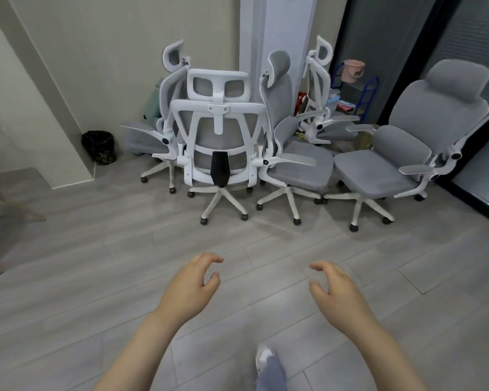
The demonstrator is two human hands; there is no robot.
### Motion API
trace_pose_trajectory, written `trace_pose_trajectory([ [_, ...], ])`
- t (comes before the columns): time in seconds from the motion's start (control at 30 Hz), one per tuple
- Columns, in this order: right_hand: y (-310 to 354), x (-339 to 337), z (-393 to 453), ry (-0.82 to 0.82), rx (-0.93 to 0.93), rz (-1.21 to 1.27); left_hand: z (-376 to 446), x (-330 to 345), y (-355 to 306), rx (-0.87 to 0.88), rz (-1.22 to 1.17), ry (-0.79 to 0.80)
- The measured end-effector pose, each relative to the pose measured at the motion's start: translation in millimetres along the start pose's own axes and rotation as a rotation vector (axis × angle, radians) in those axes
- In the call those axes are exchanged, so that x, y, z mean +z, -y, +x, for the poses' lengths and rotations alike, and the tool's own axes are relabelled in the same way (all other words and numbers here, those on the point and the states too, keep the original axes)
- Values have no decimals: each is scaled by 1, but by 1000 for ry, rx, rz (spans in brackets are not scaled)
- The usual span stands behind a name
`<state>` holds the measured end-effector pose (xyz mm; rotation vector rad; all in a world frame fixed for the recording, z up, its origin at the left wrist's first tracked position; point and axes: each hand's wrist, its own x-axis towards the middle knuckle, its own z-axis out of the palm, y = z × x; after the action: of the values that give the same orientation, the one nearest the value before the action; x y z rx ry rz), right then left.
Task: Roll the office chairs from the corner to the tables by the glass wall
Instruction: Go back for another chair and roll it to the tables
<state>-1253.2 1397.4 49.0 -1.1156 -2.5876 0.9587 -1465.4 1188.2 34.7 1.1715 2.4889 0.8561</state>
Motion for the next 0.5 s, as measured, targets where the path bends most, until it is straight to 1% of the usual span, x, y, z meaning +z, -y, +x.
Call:
trace_pose_trajectory([
  [0.13,7,-3,111,1,-38,2,94,-3,20,-23,-19,-65],
  [0.3,27,-9,252,74,-133,-41,204,-19,30,-86,-51,-160],
  [0.43,60,-10,349,99,-194,-77,268,-40,42,-127,-50,-215],
  [0.5,77,-7,388,119,-231,-58,294,-50,53,-149,-52,-245],
])
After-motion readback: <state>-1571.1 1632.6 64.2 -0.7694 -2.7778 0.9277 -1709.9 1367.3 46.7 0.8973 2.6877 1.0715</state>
